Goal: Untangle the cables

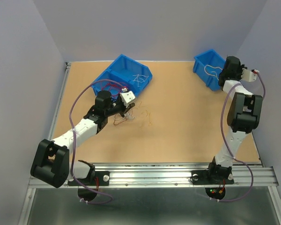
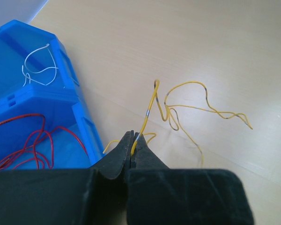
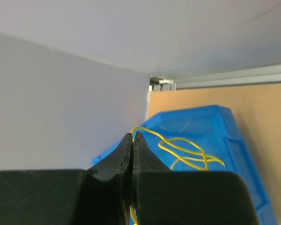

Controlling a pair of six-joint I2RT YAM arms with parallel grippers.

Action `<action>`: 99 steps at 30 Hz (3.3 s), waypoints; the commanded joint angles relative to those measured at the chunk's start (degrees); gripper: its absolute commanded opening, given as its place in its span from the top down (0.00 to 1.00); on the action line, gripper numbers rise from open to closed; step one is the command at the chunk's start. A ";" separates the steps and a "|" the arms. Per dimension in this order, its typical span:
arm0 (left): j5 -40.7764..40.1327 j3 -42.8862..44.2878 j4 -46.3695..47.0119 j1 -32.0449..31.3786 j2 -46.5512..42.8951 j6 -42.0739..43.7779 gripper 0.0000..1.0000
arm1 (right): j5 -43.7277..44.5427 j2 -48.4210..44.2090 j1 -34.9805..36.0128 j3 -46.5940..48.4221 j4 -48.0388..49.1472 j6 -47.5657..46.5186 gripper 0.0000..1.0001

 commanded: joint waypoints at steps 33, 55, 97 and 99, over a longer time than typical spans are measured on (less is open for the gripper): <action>-0.30 2.16 1.06 -0.65 -0.26 1.03 1.00 | 6.62 12.94 6.99 19.36 14.10 -45.53 0.99; -0.39 2.33 0.71 -0.82 0.00 1.38 1.00 | 14.34 14.87 13.31 17.43 43.10 -80.41 0.99; 0.05 2.77 -0.25 -1.44 0.88 2.08 1.00 | -34.24 15.58 2.59 21.56 -4.52 -32.60 0.97; 0.05 2.77 -0.34 -1.52 0.79 2.08 1.00 | -37.24 15.75 1.72 21.91 -5.58 -34.00 0.96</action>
